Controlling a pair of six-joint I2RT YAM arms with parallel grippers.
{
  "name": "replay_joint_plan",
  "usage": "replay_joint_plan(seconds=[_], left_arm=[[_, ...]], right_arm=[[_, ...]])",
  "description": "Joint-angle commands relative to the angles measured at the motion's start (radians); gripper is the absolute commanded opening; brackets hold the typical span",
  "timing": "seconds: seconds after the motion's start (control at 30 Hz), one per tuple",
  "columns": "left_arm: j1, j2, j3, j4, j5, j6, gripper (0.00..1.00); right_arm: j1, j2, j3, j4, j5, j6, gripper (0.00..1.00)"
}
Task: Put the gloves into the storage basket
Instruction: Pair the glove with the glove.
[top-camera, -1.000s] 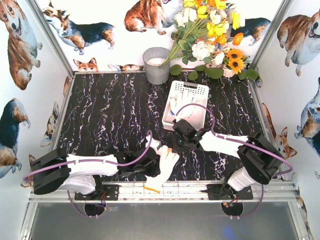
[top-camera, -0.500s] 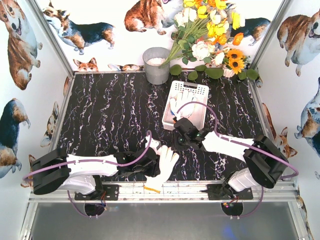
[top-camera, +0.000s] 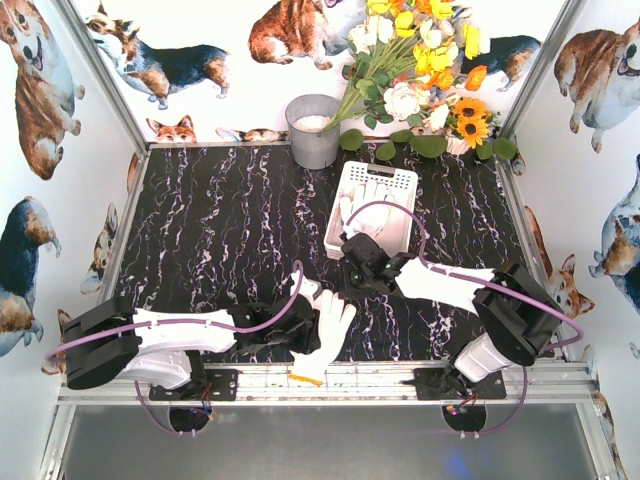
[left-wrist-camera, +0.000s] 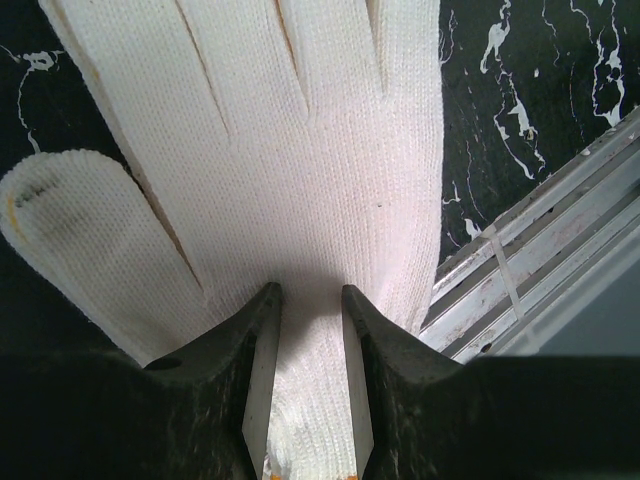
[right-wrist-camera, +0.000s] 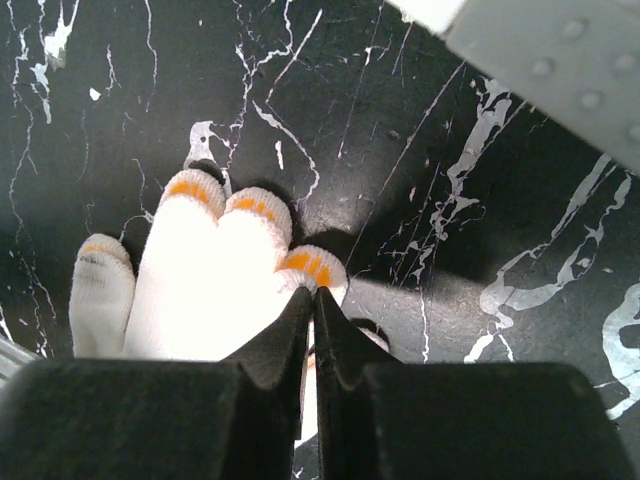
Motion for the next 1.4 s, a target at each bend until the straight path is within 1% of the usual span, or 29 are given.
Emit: replay_joint_plan(seconds=[0.0,0.07,0.13,0.17,0.2,0.27,0.4,0.5,0.6,0.67,0.77,0.87,0.97,1.1,1.2,1.37], left_arm=[[0.004,0.003,-0.012,-0.039,-0.004,0.003,0.26],[0.004,-0.001,-0.009,-0.042,-0.005,0.003,0.26],[0.004,-0.004,0.0,-0.053,-0.007,0.005,0.28],[0.004,-0.007,0.01,-0.061,-0.006,0.004,0.33],[0.004,-0.012,0.026,-0.073,-0.005,0.005,0.4],[0.004,-0.023,0.063,-0.108,0.0,0.005,0.49],[0.004,-0.072,0.146,-0.185,0.001,0.004,0.59],[0.006,-0.119,0.176,-0.258,-0.019,-0.011,0.65],[0.028,-0.16,0.165,-0.338,-0.013,-0.053,0.66],[0.064,-0.182,0.143,-0.377,0.013,-0.075,0.66],[0.107,-0.218,0.111,-0.422,0.027,-0.095,0.67],[0.171,-0.248,0.083,-0.439,0.045,-0.098,0.71],[0.246,-0.272,0.042,-0.397,0.101,-0.1,0.72],[0.311,-0.279,-0.022,-0.305,0.197,-0.128,0.7],[0.322,-0.263,-0.054,-0.253,0.232,-0.144,0.68],[0.325,-0.21,-0.059,-0.237,0.229,-0.147,0.64]], right_arm=[[0.004,0.009,0.047,0.054,0.034,-0.016,0.03],[0.004,0.004,0.046,0.052,0.037,-0.017,0.08],[0.004,-0.005,0.049,0.045,0.038,-0.02,0.15],[0.004,-0.013,0.052,0.04,0.038,-0.022,0.19],[0.004,-0.024,0.054,0.035,0.035,-0.025,0.22],[0.004,-0.049,0.059,0.029,0.028,-0.031,0.29],[0.004,-0.11,0.056,0.003,0.006,-0.024,0.39],[0.004,-0.171,0.036,-0.024,-0.008,0.009,0.43],[0.004,-0.226,0.011,-0.071,-0.021,0.064,0.43],[0.005,-0.252,-0.011,-0.095,-0.05,0.11,0.43],[0.004,-0.282,-0.079,-0.056,-0.113,0.18,0.43],[0.005,-0.301,-0.138,-0.014,-0.147,0.235,0.45],[0.012,-0.323,-0.165,-0.016,-0.144,0.27,0.47],[0.013,-0.333,-0.201,-0.015,-0.127,0.295,0.47],[0.015,-0.314,-0.212,-0.006,-0.141,0.307,0.47],[0.029,-0.288,-0.251,0.042,-0.14,0.35,0.47]])
